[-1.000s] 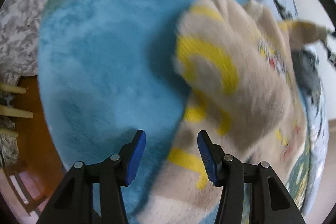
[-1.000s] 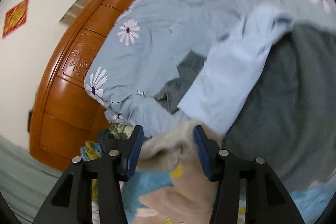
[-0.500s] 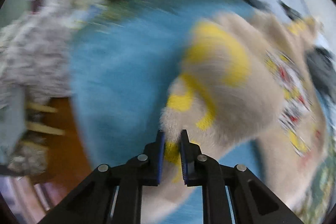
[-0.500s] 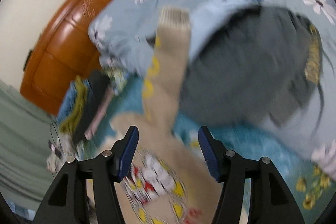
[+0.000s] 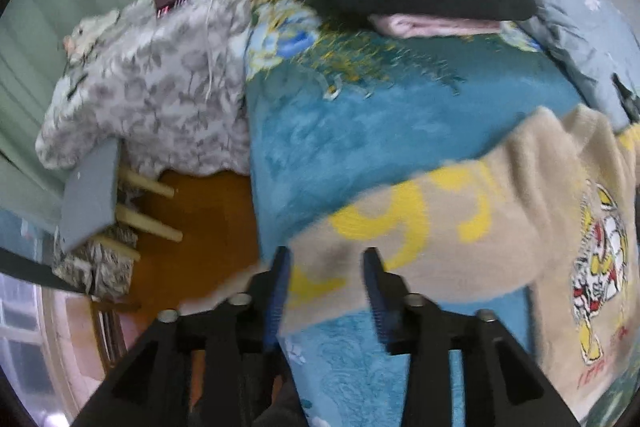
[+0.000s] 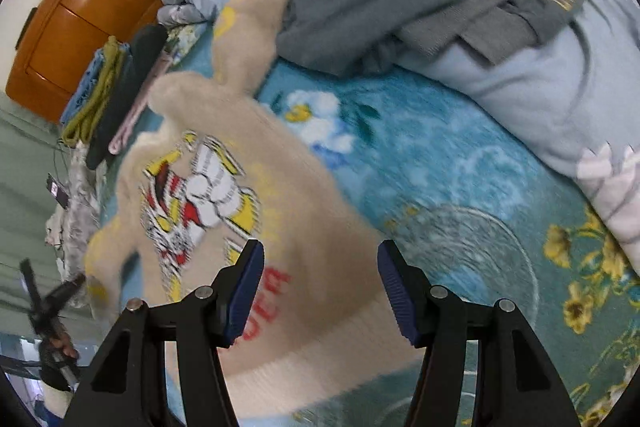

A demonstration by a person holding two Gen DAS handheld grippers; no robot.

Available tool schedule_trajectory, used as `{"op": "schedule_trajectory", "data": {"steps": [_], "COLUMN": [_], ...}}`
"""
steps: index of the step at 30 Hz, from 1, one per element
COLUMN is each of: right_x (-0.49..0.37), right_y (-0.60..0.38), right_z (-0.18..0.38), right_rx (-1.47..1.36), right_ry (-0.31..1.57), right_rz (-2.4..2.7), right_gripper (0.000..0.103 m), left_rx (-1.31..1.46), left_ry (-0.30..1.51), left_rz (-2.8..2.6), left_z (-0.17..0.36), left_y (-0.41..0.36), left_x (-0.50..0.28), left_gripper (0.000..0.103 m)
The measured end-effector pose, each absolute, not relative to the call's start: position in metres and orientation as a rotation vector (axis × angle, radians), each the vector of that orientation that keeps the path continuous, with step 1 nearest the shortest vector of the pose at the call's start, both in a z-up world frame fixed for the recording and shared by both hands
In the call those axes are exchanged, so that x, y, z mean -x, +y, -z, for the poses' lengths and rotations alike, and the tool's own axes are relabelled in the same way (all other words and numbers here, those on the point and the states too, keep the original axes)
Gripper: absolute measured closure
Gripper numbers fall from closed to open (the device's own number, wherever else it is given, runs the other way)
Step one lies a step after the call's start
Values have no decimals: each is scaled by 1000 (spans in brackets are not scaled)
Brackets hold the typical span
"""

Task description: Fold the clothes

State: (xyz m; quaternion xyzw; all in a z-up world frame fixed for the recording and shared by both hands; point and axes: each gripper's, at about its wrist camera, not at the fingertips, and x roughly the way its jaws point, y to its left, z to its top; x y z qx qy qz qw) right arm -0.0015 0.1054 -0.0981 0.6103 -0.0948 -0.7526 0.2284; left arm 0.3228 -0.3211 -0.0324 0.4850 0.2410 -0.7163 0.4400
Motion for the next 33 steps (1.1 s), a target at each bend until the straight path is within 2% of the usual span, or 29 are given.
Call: {"op": "schedule_trajectory", "data": {"steps": [1, 6, 8, 13, 18, 26, 32, 33], "right_x": [1, -3, -5, -11, -16, -33, -38, -37], "right_y": [111, 120, 114, 101, 88, 61, 54, 53], "right_z": [101, 110, 109, 106, 102, 100, 103, 103], "right_rx": [-1691, -1730, -1723, -1704, -1685, -1681, -1714, -1718], "right_ry": [-266, -326, -333, -349, -365, -357, -333, -330], "right_rz": [2075, 2081, 2077, 2066, 2055, 2021, 2014, 2016], "right_gripper": [43, 43, 42, 43, 43, 43, 42, 43], "left_rx": [-1196, -1205, -1156, -800, -593, -624, -600, -590], "left_ry": [583, 622, 758, 1337, 1722, 1668, 1633, 1631], "left_rz": [1797, 1878, 1847, 1707, 1456, 1405, 1405, 1402], "left_z": [29, 35, 43, 70, 116, 141, 148, 148], "left_y": [-317, -296, -296, -317, -328, -340, -351, -353], "left_x": [-319, -300, -307, -362, -396, -383, -374, -374], "left_gripper": [46, 44, 44, 44, 44, 44, 46, 50]}}
